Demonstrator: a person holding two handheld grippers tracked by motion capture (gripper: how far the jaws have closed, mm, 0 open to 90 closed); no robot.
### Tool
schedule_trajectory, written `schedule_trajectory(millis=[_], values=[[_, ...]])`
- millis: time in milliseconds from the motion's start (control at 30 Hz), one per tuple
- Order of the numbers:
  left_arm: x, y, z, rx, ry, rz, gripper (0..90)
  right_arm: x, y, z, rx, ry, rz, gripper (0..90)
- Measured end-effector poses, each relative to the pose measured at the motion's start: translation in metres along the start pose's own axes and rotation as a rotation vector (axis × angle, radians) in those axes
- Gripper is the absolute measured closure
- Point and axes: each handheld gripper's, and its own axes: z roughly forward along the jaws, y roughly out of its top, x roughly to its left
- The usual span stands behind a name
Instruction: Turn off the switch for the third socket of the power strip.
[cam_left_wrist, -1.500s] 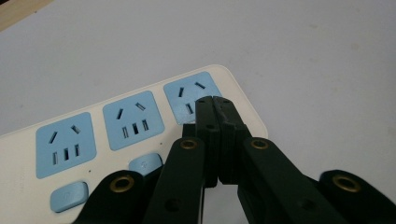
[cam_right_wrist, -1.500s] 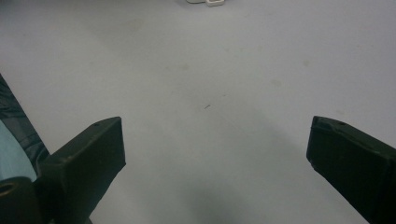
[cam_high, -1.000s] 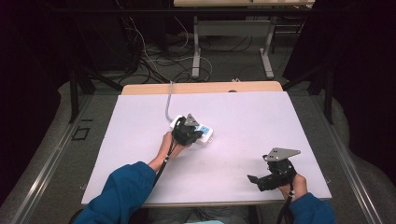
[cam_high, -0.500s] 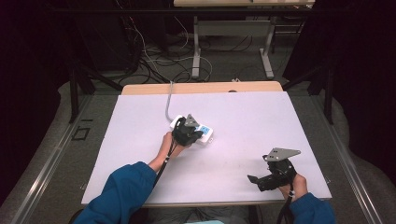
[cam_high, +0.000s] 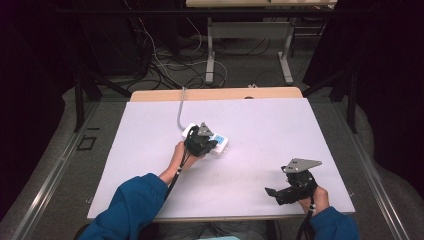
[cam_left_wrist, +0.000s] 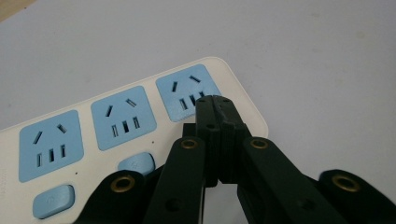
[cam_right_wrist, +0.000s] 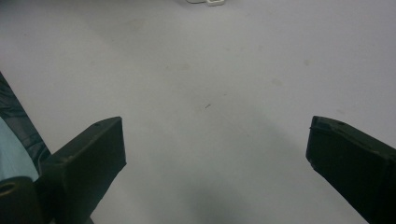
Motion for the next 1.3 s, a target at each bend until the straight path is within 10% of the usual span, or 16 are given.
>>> schedule_trajectory(millis=[800,1300], values=[[0.0018,-0.0021,0.0003,-0.002,0.044,0.035,90.0,0.0002,-0.0005,0.0009,-0.003,-0.003,0.001,4.2],[0.0006,-0.0016,0.0001,-0.014,-0.003,0.016,90.0,-0.0001,-0.0004,0.0012,-0.007,0.000,0.001,4.2]])
